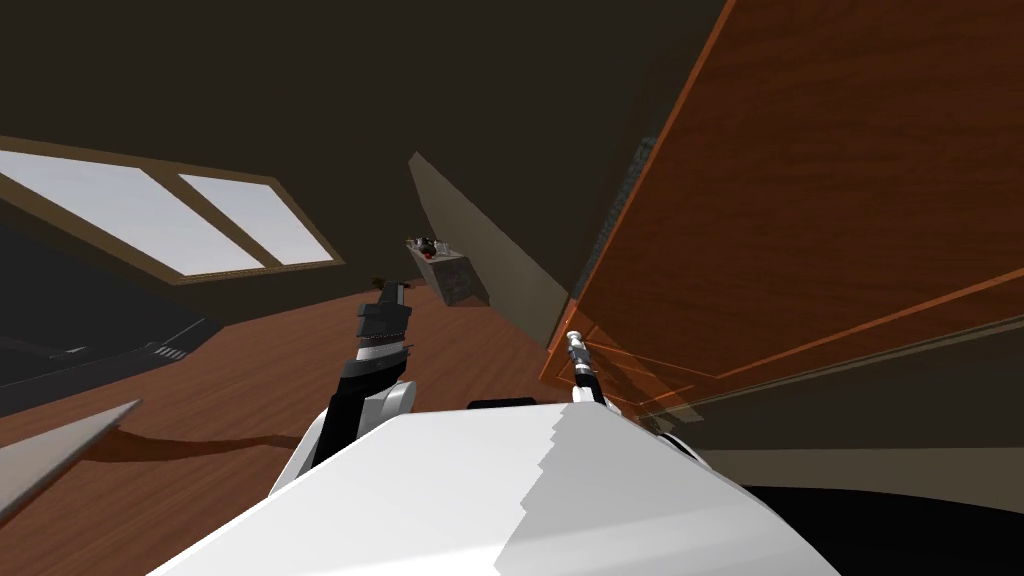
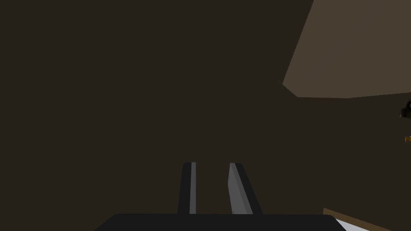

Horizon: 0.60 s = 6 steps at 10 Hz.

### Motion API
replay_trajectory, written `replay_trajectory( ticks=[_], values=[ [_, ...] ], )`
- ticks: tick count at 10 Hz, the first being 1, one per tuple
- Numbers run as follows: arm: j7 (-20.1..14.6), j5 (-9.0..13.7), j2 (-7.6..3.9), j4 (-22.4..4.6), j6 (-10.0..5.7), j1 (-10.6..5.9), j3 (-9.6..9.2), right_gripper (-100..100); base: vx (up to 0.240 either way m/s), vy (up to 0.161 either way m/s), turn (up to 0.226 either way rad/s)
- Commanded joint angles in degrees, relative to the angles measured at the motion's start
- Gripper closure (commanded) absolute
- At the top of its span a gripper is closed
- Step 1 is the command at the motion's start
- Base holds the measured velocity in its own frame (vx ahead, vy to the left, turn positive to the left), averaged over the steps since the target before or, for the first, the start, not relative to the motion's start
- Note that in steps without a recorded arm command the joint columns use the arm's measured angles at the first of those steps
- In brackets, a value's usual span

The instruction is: Pull the door open

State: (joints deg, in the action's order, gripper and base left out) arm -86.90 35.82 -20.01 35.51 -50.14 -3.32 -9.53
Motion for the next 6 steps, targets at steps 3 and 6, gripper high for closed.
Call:
replay_trajectory(
  ticks=[3, 6],
  values=[
    [-3.0, -1.2, -1.21, 1.4, -0.27, 1.04, -2.97, 100, -0.254, -0.038, 0.096],
    [-4.2, -1.8, -2.0, 1.2, -1.0, 1.35, -4.35, 100, -0.159, -0.023, 0.07]
  ],
)
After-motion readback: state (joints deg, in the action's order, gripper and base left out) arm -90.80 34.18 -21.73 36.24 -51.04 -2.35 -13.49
